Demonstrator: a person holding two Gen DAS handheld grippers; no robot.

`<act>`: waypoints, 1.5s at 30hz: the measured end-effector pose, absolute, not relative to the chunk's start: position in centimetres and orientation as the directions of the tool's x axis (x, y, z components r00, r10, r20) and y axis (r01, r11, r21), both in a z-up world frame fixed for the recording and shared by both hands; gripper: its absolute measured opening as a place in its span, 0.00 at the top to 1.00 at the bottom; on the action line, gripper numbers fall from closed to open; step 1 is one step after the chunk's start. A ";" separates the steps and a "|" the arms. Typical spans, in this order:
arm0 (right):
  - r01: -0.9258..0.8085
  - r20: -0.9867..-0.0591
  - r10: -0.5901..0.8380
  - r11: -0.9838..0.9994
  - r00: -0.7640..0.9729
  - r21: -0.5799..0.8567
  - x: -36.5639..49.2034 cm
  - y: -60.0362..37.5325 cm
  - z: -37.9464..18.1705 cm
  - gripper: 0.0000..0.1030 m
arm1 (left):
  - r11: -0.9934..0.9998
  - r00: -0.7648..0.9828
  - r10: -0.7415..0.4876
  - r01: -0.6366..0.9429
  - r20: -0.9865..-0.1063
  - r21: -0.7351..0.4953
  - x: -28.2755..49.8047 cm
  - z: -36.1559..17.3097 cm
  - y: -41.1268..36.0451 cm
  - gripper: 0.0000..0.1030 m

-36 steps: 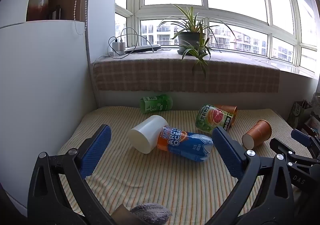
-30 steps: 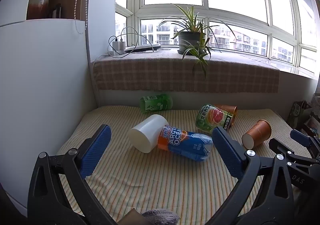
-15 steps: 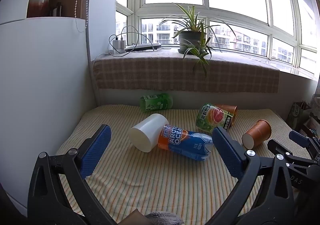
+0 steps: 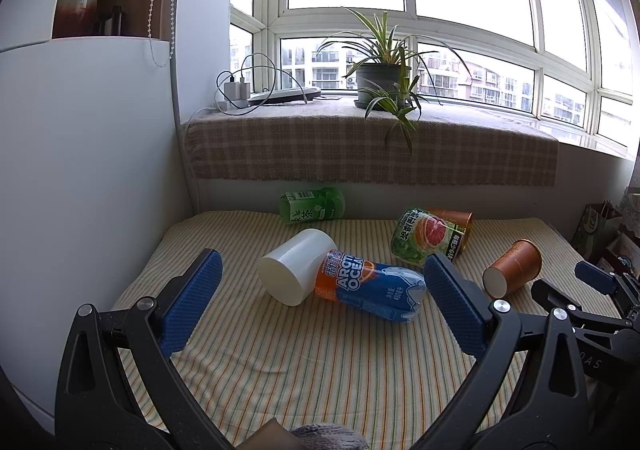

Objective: Flip cup upright

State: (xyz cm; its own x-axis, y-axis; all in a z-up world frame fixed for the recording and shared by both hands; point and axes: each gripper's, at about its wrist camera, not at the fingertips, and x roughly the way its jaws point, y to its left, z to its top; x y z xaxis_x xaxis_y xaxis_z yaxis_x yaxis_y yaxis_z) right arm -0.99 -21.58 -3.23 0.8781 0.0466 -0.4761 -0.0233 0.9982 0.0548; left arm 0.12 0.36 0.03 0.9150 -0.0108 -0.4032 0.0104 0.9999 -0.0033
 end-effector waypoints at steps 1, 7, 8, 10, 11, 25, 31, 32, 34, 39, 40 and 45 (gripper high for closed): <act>-0.025 -0.477 0.048 0.998 0.878 0.054 -1.0 -21.5 -3.2 0.19 | 1.000 0.915 -0.010 0.010 -0.403 -0.002 0.1 0.0 0.4 0.00; -0.027 -0.472 0.048 0.998 0.880 0.051 -1.0 -21.5 -3.1 0.19 | 1.000 0.915 -0.009 0.008 -0.403 -0.005 -0.1 0.0 0.2 0.00; -0.027 -0.472 0.048 0.998 0.880 0.051 -1.0 -21.5 -3.1 0.19 | 1.000 0.915 -0.010 0.009 -0.404 -0.006 -0.1 0.0 0.2 0.01; -0.027 -0.472 0.048 0.998 0.880 0.051 -1.1 -21.5 -3.0 0.19 | 1.000 0.916 -0.009 0.008 -0.402 -0.005 -0.1 0.0 0.2 0.00; -0.027 -0.473 0.048 0.998 0.880 0.051 -1.0 -21.5 -3.1 0.19 | 1.000 0.916 -0.010 0.009 -0.401 -0.005 -0.1 0.0 0.2 0.00; -0.027 -0.473 0.049 0.998 0.879 0.052 -1.0 -21.4 -3.0 0.19 | 1.000 0.915 -0.008 0.006 -0.403 -0.005 -0.1 0.0 0.2 0.00; -0.028 -0.476 0.050 0.998 0.878 0.054 -1.0 -21.4 -3.0 0.19 | 1.000 0.916 -0.008 0.007 -0.401 -0.004 -0.1 -0.1 0.2 0.00; -0.028 -0.476 0.050 0.998 0.878 0.053 -1.0 -21.4 -3.0 0.19 | 1.000 0.916 -0.009 0.008 -0.401 -0.005 -0.1 -0.1 0.2 0.00; -0.028 -0.475 0.050 0.998 0.878 0.053 -1.0 -21.4 -3.0 0.19 | 1.000 0.916 -0.009 0.007 -0.402 -0.006 -0.1 -0.1 0.2 0.00; -0.029 -0.476 0.050 0.998 0.878 0.052 -1.0 -21.4 -3.1 0.19 | 1.000 0.916 -0.009 0.007 -0.401 -0.005 -0.1 -0.1 0.2 0.01; -0.029 -0.476 0.050 0.998 0.878 0.052 -1.0 -21.4 -3.1 0.19 | 1.000 0.916 -0.009 0.007 -0.402 -0.005 -0.2 0.0 0.2 0.00; -0.031 -0.475 0.051 0.998 0.879 0.049 -1.0 -21.3 -3.1 0.19 | 1.000 0.916 -0.009 0.008 -0.402 -0.005 -0.1 -0.1 0.2 0.00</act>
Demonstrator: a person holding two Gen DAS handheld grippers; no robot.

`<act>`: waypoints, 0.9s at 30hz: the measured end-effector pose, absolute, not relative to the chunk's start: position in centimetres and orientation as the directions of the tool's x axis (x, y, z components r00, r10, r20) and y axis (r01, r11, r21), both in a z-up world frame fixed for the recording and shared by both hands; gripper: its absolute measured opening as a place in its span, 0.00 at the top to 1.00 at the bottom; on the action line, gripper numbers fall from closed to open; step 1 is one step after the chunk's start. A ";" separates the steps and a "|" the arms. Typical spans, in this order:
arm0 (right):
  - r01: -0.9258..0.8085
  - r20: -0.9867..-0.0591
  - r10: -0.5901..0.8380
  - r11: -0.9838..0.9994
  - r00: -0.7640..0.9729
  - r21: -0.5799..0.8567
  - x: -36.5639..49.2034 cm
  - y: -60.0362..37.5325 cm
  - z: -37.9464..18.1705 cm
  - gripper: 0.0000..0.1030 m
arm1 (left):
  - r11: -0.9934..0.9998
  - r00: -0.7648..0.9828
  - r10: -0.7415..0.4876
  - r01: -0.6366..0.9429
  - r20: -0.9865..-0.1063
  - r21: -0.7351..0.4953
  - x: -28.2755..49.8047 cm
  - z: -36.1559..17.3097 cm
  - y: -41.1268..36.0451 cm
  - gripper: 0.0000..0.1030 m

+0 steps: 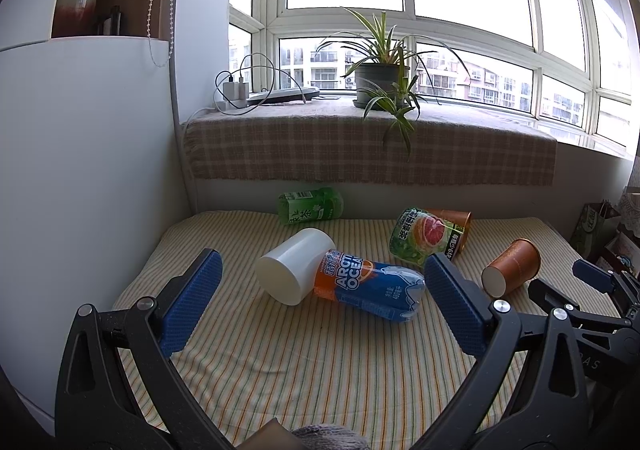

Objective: Flip cup upright

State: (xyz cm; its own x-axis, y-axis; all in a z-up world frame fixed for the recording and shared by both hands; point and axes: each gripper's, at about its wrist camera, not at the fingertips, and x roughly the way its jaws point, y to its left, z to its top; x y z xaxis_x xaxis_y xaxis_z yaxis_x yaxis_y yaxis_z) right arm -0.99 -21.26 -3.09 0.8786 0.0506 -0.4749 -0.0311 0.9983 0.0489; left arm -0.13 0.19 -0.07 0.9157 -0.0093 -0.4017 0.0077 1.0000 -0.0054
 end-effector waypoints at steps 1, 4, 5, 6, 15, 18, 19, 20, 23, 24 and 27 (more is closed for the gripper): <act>-0.032 -0.475 0.051 0.998 0.879 0.048 -1.0 -21.2 -3.1 0.19 | 1.000 0.915 -0.008 0.007 -0.403 -0.005 -0.1 -0.1 0.2 0.00; -0.037 -0.476 0.055 0.998 0.878 0.047 -0.9 -21.1 -3.1 0.19 | 1.000 0.915 -0.010 0.009 -0.403 -0.005 -0.1 0.2 -0.2 0.00; -0.038 -0.476 0.055 0.998 0.878 0.047 -0.9 -21.0 -3.1 0.19 | 1.000 0.915 -0.010 0.009 -0.402 -0.004 -0.1 0.1 -0.1 0.00; -0.039 -0.476 0.057 0.998 0.877 0.046 -0.9 -21.0 -3.1 0.19 | 1.000 0.916 -0.010 0.009 -0.402 -0.005 -0.1 0.1 -0.1 0.01; -0.075 -0.482 0.078 0.997 0.873 0.025 -0.1 -20.1 -3.0 0.19 | 1.000 0.912 -0.002 -0.005 -0.409 -0.016 0.2 -0.5 0.8 0.00; -0.139 -0.493 0.130 0.990 0.860 0.018 0.8 -19.2 -2.7 0.19 | 1.000 0.908 0.004 -0.014 -0.419 -0.021 0.3 -1.0 1.7 0.00; -0.165 -0.495 0.147 0.986 0.856 0.007 1.2 -18.8 -2.6 0.19 | 1.000 0.906 0.009 -0.018 -0.423 -0.016 0.2 -1.2 2.0 0.01; -0.192 -0.497 0.163 0.981 0.853 -0.009 1.5 -18.3 -2.5 0.19 | 1.000 0.904 0.017 -0.025 -0.427 -0.011 0.2 -1.4 2.3 0.00; -0.303 -0.520 0.231 0.951 0.822 -0.057 2.9 -16.6 -2.4 0.19 | 0.999 0.897 0.038 -0.041 -0.440 0.002 -0.1 -2.0 3.4 0.00; -0.341 -0.533 0.258 0.938 0.806 -0.061 3.6 -16.0 -2.4 0.19 | 0.999 0.895 0.042 -0.043 -0.444 0.007 -0.3 -2.2 3.8 0.00; -0.438 -0.564 0.320 0.895 0.761 -0.083 5.7 -14.5 -2.2 0.19 | 0.999 0.889 0.048 -0.041 -0.455 0.027 -0.9 -2.7 4.7 0.01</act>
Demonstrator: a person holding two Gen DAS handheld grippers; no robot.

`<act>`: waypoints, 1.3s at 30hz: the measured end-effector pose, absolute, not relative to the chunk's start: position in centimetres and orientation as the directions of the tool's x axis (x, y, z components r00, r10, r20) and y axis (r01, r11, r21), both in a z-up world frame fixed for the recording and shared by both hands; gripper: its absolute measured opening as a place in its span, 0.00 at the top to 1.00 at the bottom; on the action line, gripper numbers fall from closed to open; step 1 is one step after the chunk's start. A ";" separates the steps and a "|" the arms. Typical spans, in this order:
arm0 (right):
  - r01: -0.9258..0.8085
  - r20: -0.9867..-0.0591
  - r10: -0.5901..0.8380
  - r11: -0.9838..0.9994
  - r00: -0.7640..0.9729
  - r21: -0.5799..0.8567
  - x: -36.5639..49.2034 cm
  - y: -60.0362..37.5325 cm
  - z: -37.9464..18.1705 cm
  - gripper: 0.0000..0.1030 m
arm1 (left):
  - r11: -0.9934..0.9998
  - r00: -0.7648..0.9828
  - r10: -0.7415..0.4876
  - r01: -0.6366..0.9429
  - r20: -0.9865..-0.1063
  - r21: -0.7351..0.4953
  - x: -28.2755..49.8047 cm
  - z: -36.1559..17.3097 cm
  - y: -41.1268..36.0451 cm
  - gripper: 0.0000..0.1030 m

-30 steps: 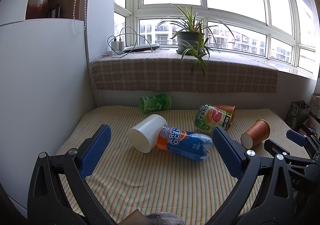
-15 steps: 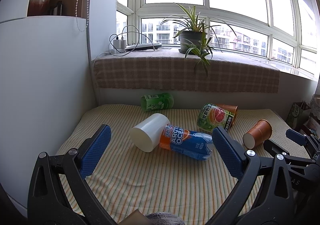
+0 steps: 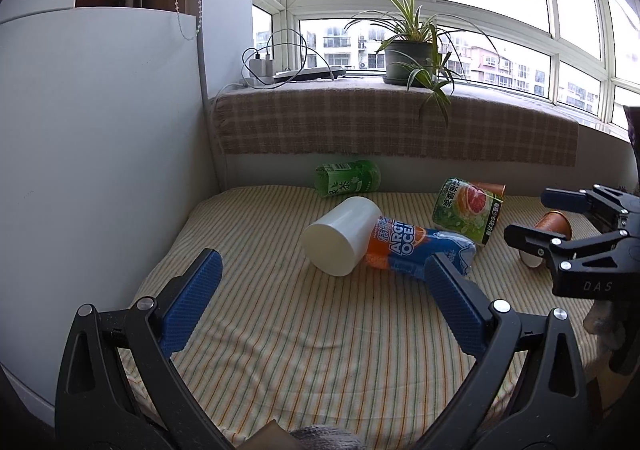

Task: Flip cup upright
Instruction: 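Move the right gripper over the white cup lying on its side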

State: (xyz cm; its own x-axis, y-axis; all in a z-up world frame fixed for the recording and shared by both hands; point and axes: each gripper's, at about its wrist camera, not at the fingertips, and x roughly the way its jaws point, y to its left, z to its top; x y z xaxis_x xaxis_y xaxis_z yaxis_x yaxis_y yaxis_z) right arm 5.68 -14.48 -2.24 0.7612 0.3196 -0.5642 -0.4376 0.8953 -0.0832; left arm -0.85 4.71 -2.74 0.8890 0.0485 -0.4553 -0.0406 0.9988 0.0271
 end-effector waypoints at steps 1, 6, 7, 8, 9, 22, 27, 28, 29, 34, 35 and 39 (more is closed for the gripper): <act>-0.470 -0.571 0.332 0.876 0.751 -0.107 6.3 -13.9 -2.2 0.19 | 0.999 0.887 0.054 -0.044 -0.459 0.033 -1.0 -2.9 5.0 0.01; -0.629 -0.636 0.353 0.727 0.687 -0.276 9.2 -10.0 -2.8 0.19 | 0.997 0.871 0.080 -0.072 -0.484 0.034 -1.5 -3.7 6.7 0.01; -0.657 -0.654 0.357 0.696 0.667 -0.290 9.9 -9.3 -2.8 0.19 | 0.996 0.869 0.084 -0.078 -0.488 0.032 -1.6 -3.8 6.9 0.01; -0.680 -0.668 0.363 0.670 0.650 -0.297 10.5 -8.8 -2.9 0.19 | 0.996 0.866 0.088 -0.084 -0.492 0.030 -1.7 -4.0 7.2 0.01; -0.700 -0.681 0.368 0.647 0.633 -0.302 11.1 -8.5 -2.9 0.19 | 0.996 0.864 0.091 -0.089 -0.495 0.027 -1.7 -4.1 7.4 0.01; -0.839 -0.832 0.260 0.398 0.490 -0.370 19.8 -2.5 -4.7 0.19 | 0.986 0.838 0.142 -0.167 -0.527 0.000 -1.1 -5.0 10.5 0.01; -0.897 -0.887 0.226 0.290 0.402 -0.333 20.6 -0.1 -6.1 0.19 | 0.981 0.826 0.158 -0.196 -0.541 -0.012 -0.7 -5.6 11.7 0.01; -0.905 -0.896 0.214 0.268 0.389 -0.329 20.7 0.3 -6.4 0.19 | 0.980 0.825 0.161 -0.200 -0.542 -0.013 -0.6 -5.6 11.9 0.01; -0.912 -0.903 0.202 0.247 0.379 -0.327 20.8 0.7 -6.7 0.19 | 0.979 0.823 0.164 -0.205 -0.544 -0.014 -0.5 -5.7 12.1 0.01; -0.938 -0.928 0.161 0.152 0.335 -0.312 20.7 2.2 -7.6 0.19 | 0.974 0.818 0.173 -0.225 -0.549 -0.028 -0.2 -5.9 13.0 0.01; -0.938 -0.930 0.147 0.131 0.338 -0.321 20.7 2.6 -7.9 0.19 | 0.973 0.816 0.174 -0.228 -0.550 -0.030 -0.2 -6.0 13.1 0.01; -0.939 -0.932 0.119 0.083 0.343 -0.335 21.0 4.1 -8.7 0.19 | 0.970 0.811 0.180 -0.239 -0.557 -0.034 -0.3 -6.3 13.7 0.01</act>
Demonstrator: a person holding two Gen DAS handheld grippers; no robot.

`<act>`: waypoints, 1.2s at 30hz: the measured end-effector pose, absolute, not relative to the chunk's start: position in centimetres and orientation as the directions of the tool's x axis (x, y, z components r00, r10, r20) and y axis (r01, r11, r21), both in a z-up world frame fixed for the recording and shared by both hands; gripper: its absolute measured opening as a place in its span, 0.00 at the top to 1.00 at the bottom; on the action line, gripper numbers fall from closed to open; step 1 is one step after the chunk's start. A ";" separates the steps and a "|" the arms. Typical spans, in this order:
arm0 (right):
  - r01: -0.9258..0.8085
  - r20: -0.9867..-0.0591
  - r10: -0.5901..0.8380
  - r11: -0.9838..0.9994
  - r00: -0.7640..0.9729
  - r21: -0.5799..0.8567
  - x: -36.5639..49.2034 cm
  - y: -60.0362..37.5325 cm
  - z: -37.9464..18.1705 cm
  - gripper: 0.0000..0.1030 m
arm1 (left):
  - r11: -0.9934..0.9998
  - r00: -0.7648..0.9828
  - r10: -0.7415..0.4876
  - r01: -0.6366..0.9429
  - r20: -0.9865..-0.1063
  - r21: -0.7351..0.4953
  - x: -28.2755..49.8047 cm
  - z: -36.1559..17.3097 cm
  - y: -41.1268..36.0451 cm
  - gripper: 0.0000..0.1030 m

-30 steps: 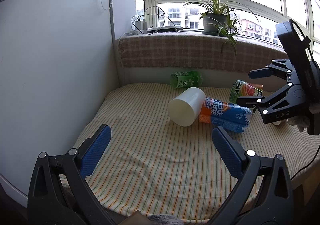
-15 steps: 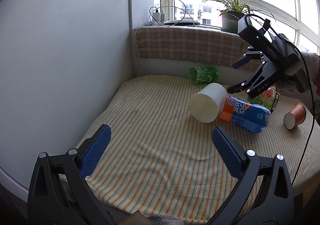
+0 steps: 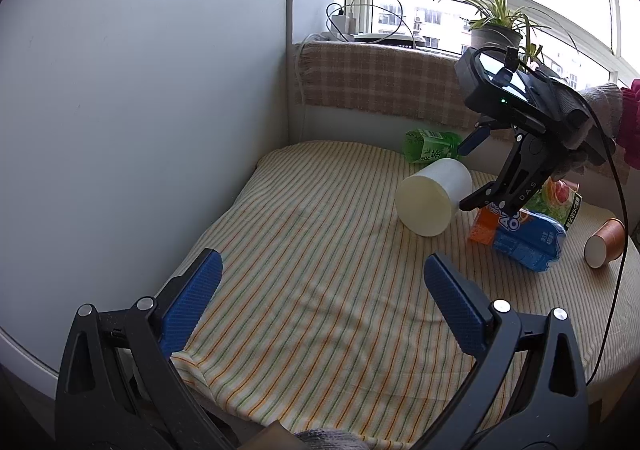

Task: Flip cup upright
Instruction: 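Move the right gripper over the white cup lying on its side, then close the right gripper around the white cup's body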

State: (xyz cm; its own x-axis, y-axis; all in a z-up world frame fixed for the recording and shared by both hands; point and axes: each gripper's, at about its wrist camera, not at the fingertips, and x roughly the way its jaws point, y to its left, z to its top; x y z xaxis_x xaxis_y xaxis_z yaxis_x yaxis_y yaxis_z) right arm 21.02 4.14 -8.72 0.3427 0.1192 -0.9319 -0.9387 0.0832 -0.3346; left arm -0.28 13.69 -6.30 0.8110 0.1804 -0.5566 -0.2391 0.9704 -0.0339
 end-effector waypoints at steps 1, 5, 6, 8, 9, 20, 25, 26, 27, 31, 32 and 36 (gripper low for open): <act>-0.940 -0.932 0.123 0.074 0.340 -0.333 21.1 4.5 -8.8 0.19 | 0.969 0.809 0.184 -0.244 -0.558 -0.034 -0.3 -6.4 13.8 0.01; -0.940 -0.930 0.137 0.035 0.341 -0.340 21.4 6.1 -8.9 0.19 | 0.964 0.801 0.198 -0.264 -0.564 -0.035 -0.4 -6.7 14.6 0.01; -0.937 -0.928 0.134 0.021 0.347 -0.347 21.5 6.6 -9.0 0.19 | 0.962 0.799 0.203 -0.270 -0.566 -0.036 -0.5 -6.8 14.9 0.01; -0.934 -0.928 0.121 -0.020 0.353 -0.357 21.7 7.4 -9.2 0.19 | 0.958 0.792 0.210 -0.283 -0.573 -0.040 -0.6 -6.9 15.3 0.01; -0.931 -0.927 0.115 -0.040 0.357 -0.363 21.7 7.8 -9.4 0.19 | 0.956 0.789 0.214 -0.291 -0.576 -0.042 -0.6 -7.0 15.6 0.01; -0.896 -0.909 0.072 -0.153 0.412 -0.418 22.6 10.2 -11.4 0.18 | 0.934 0.761 0.241 -0.350 -0.602 -0.069 -0.8 -8.0 17.8 0.01; -0.892 -0.905 0.086 -0.154 0.416 -0.425 23.0 11.2 -12.2 0.19 | 0.932 0.756 0.243 -0.355 -0.607 -0.069 -0.7 -8.4 18.0 0.01; -0.891 -0.904 0.088 -0.148 0.419 -0.428 22.8 11.7 -12.6 0.20 | 0.932 0.755 0.243 -0.356 -0.609 -0.070 -0.8 -8.4 18.1 0.01; -0.895 -0.905 0.087 -0.137 0.416 -0.424 23.0 11.9 -12.8 0.23 | 0.931 0.754 0.244 -0.358 -0.610 -0.070 -0.8 -8.5 18.1 0.01; -0.912 -0.916 0.091 -0.095 0.392 -0.400 24.0 12.4 -13.8 0.28 | 0.927 0.749 0.252 -0.368 -0.612 -0.068 -0.8 -8.5 18.5 0.01; -0.922 -0.922 0.100 -0.072 0.374 -0.382 24.3 12.6 -13.6 0.28 | 0.926 0.748 0.255 -0.372 -0.613 -0.069 -0.8 -8.5 18.6 0.01; -0.961 -0.949 0.157 0.043 0.275 -0.272 24.7 12.1 -12.3 0.29 | 0.923 0.748 0.260 -0.378 -0.611 -0.071 -1.0 -8.5 18.8 0.01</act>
